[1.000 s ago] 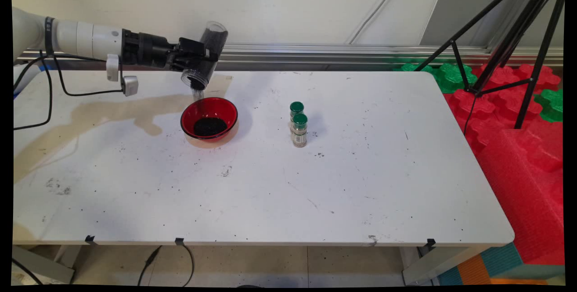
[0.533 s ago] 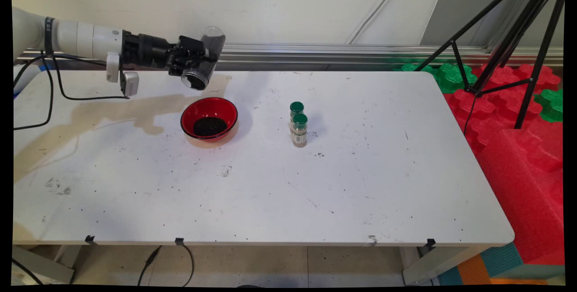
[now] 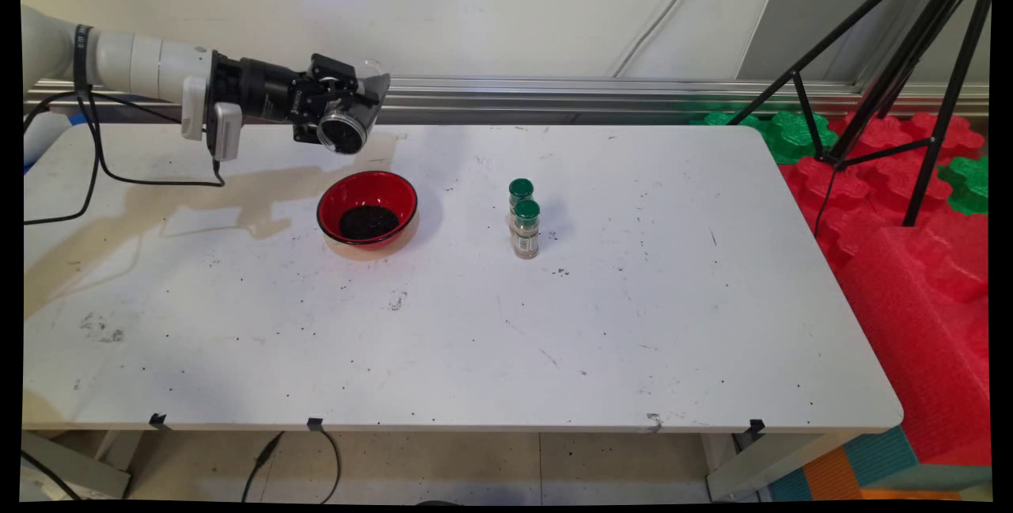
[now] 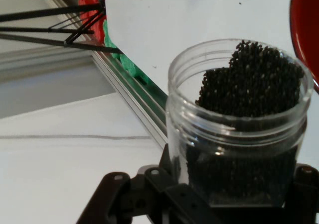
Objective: Pour the black seasoning powder in the red bowl
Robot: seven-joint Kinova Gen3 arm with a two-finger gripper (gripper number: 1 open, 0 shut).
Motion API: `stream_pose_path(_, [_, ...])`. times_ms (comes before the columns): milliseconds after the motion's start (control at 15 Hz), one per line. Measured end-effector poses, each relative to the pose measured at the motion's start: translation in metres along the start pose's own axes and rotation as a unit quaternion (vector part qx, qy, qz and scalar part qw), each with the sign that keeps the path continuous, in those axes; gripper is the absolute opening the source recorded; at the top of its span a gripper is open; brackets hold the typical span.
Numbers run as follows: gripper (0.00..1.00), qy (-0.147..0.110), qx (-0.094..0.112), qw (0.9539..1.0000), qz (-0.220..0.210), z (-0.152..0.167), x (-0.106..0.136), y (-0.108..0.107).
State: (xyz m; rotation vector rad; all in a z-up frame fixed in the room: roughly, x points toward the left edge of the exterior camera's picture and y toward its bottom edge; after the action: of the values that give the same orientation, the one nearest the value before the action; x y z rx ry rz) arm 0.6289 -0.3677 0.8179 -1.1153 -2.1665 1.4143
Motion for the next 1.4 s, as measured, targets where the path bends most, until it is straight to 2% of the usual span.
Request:
stream_pose_path(133, [0.00, 0.002, -0.001, 0.9996, -0.028, -0.001, 0.000, -0.002])
stream_pose_path(333, [0.00, 0.007, -0.001, 0.9966, -0.082, -0.004, -0.003, -0.006])
stream_pose_path(533, [0.00, 0.013, 0.001, 0.9900, -0.140, -0.006, -0.005, -0.012])
stream_pose_path(733, [0.00, 0.020, 0.003, 0.9802, -0.197, -0.007, -0.008, -0.019])
stream_pose_path(933, [0.00, 0.030, 0.005, 0.9664, -0.255, -0.009, -0.008, -0.026])
stream_pose_path(1133, [0.00, 0.040, 0.006, 0.9476, -0.317, -0.012, -0.009, -0.032])
stream_pose_path(1267, [0.00, 0.046, 0.005, 0.9329, -0.357, -0.014, -0.009, -0.037])
stream_pose_path(1400, [0.00, 0.054, 0.004, 0.9161, -0.397, -0.015, -0.009, -0.042])
